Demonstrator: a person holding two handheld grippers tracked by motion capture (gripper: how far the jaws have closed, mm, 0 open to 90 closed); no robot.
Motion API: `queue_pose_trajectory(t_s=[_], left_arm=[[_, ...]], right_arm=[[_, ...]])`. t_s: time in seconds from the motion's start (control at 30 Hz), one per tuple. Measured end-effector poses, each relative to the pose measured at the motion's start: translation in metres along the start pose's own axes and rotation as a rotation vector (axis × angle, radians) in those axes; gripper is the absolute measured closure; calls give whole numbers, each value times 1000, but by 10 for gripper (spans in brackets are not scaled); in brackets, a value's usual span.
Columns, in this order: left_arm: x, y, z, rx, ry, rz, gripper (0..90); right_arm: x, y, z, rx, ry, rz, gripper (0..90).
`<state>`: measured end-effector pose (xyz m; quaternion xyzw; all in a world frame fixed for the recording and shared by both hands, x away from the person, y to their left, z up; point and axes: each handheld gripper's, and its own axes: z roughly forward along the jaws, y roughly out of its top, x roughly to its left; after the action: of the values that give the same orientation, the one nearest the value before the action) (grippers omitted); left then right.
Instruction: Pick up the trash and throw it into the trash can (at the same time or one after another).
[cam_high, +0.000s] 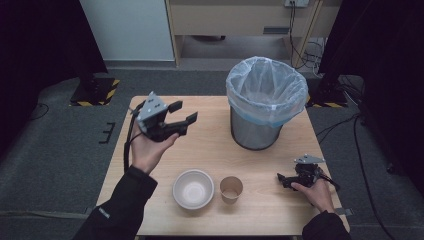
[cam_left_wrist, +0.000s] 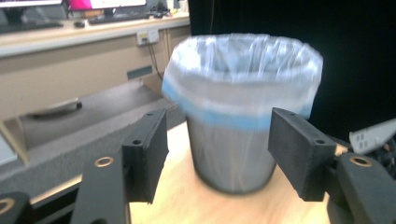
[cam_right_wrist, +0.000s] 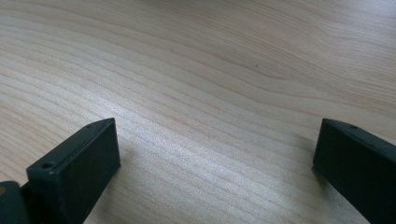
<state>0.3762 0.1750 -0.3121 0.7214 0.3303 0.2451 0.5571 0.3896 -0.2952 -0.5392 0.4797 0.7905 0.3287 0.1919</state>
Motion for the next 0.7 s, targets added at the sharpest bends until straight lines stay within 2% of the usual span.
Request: queue_pose_trajectory(t_s=[0.03, 0.07, 0.1, 0.13, 0.17, 0.2, 0.23, 0.27, 0.3, 0.33, 0.37, 0.4, 0.43, 0.47, 0.57, 0.6, 0.7], left_arm=[[2, -12, -4, 11, 1, -26, 352], [2, -12, -4, 11, 1, -26, 340], [3, -25, -7, 28, 8, -33, 340], [5, -50, -11, 72, 20, -38, 324], [5, -50, -11, 72, 20, -38, 316], [6, -73, -14, 116, 18, -58, 311], [7, -85, -16, 134, 18, -69, 306], [7, -85, -16, 134, 18, -69, 305], [7, -95, -18, 147, 21, -81, 305], [6, -114, -20, 171, 36, -100, 293], [6, -114, -20, 171, 36, -100, 291], [5, -130, -22, 194, 47, -114, 285], [5, -138, -22, 206, 50, -120, 285], [5, -138, -22, 206, 50, -120, 283], [3, -160, -18, 252, 53, -130, 284], [2, -167, -16, 290, 43, -131, 296], [1, -172, -13, 302, 35, -136, 308]], right_arm=[[0, 0, 0, 0, 0, 0, 8], [0, 0, 0, 0, 0, 0, 8], [0, 0, 0, 0, 0, 0, 8], [0, 0, 0, 0, 0, 0, 8], [0, 0, 0, 0, 0, 0, 8], [0, 0, 0, 0, 0, 0, 8], [0, 0, 0, 0, 0, 0, 8], [0, 0, 0, -2, -1, 0, 8], [0, 0, 0, -2, -1, 0, 8], [0, 0, 0, 0, 0, 0, 8], [0, 0, 0, 0, 0, 0, 8], [0, 0, 0, 0, 0, 0, 8], [0, 0, 0, 0, 0, 0, 8], [0, 0, 0, 0, 0, 0, 8], [0, 0, 0, -2, -1, 0, 8], [0, 0, 0, -2, -1, 2, 8], [0, 0, 0, -2, -1, 1, 8]])
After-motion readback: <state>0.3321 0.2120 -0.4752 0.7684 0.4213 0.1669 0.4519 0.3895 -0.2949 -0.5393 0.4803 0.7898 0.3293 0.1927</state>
